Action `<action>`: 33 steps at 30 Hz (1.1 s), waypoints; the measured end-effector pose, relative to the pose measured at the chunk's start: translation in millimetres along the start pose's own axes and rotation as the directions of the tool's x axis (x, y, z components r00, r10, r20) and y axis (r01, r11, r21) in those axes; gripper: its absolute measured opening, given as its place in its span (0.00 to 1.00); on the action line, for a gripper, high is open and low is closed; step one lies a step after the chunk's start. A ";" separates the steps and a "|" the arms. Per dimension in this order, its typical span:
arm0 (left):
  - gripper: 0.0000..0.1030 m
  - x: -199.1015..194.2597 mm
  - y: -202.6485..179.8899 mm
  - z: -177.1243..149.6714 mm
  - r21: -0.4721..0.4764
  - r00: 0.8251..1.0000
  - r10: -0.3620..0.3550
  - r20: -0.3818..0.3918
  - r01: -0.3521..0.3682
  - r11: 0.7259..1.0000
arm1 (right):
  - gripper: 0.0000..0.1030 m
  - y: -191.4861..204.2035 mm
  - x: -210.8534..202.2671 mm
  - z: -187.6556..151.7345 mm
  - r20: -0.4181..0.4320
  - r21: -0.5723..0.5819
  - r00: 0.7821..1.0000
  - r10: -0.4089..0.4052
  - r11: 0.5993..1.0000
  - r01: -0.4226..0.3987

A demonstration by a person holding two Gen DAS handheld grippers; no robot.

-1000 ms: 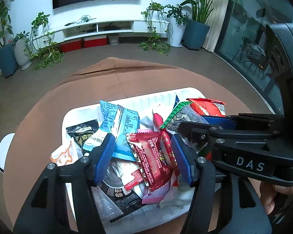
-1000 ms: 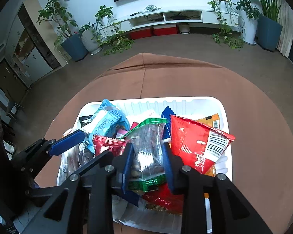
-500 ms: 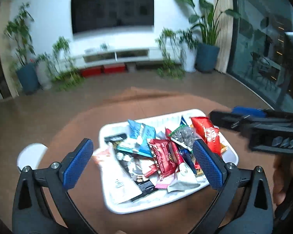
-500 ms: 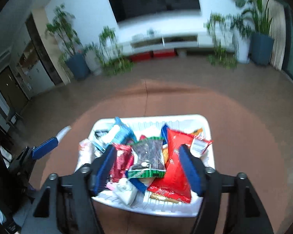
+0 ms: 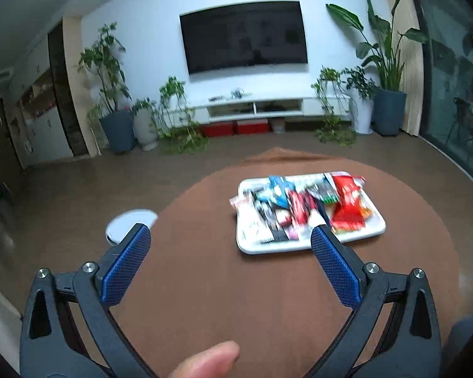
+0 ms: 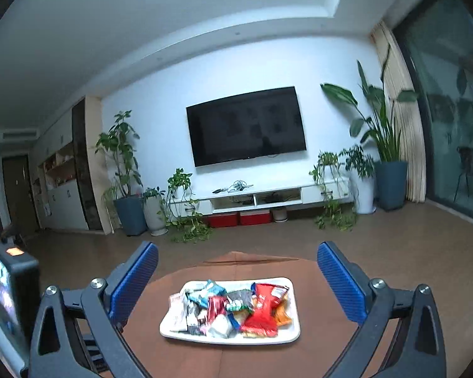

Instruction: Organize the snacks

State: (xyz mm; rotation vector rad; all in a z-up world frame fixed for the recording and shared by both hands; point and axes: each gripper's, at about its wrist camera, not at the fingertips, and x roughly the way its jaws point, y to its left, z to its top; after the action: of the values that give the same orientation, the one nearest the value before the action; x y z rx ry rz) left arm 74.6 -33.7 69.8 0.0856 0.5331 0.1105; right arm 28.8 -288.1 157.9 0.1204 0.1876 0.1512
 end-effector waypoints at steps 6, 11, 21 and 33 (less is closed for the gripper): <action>1.00 -28.8 2.2 -44.1 -0.024 0.995 -0.051 -0.089 0.049 0.999 | 1.00 17.1 -31.5 -32.5 -0.183 -0.033 0.983 -0.006 0.999 0.000; 1.00 -41.0 -4.8 -77.4 -0.018 0.988 -0.072 -0.136 0.070 0.997 | 1.00 14.2 -45.4 -59.0 -0.267 -0.015 0.962 -0.059 0.998 0.057; 1.00 -45.2 -11.1 -97.8 -0.013 0.979 -0.091 -0.182 0.090 0.996 | 1.00 -1.2 -51.7 -89.4 -0.345 0.037 0.932 -0.108 0.991 0.129; 1.00 -36.7 -7.3 -101.8 -0.027 0.971 -0.105 -0.212 0.102 0.994 | 1.00 7.0 -49.7 -107.8 -0.377 0.007 0.921 -0.095 0.994 0.105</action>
State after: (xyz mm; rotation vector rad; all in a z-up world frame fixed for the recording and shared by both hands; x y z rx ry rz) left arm -8.3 -40.2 0.0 0.0303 0.7504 0.0217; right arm -41.3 -277.9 62.4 0.1080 0.5803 0.0679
